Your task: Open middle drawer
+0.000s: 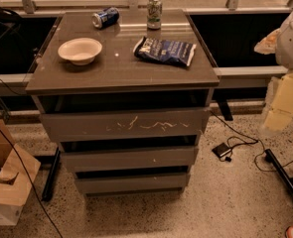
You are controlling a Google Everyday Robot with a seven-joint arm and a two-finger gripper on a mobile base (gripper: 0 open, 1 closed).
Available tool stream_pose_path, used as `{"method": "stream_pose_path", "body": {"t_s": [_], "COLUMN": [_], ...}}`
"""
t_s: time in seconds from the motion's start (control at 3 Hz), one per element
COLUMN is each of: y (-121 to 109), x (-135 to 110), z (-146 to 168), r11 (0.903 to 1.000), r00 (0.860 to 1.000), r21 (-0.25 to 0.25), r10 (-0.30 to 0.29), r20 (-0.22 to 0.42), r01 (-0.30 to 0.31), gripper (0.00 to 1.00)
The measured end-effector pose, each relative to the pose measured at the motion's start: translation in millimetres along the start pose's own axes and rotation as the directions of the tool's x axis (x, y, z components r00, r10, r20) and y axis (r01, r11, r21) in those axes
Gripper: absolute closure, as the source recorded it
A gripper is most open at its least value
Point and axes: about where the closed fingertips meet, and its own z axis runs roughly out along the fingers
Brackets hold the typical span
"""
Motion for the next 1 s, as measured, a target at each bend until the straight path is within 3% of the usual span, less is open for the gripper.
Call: {"method": "stream_pose_path", "body": {"t_s": [0.67, 1.0], "y": [-1, -4], "x": [-11, -25], "z": [16, 49], "r11": [1.0000, 0.9998], "r00": [0.999, 0.995], "r21": [0.005, -0.013], "r10": [0.005, 0.015], "r20": [0.032, 0.102], "r01": [-0.006, -0.014], "gripper": [0.00, 0.00]}}
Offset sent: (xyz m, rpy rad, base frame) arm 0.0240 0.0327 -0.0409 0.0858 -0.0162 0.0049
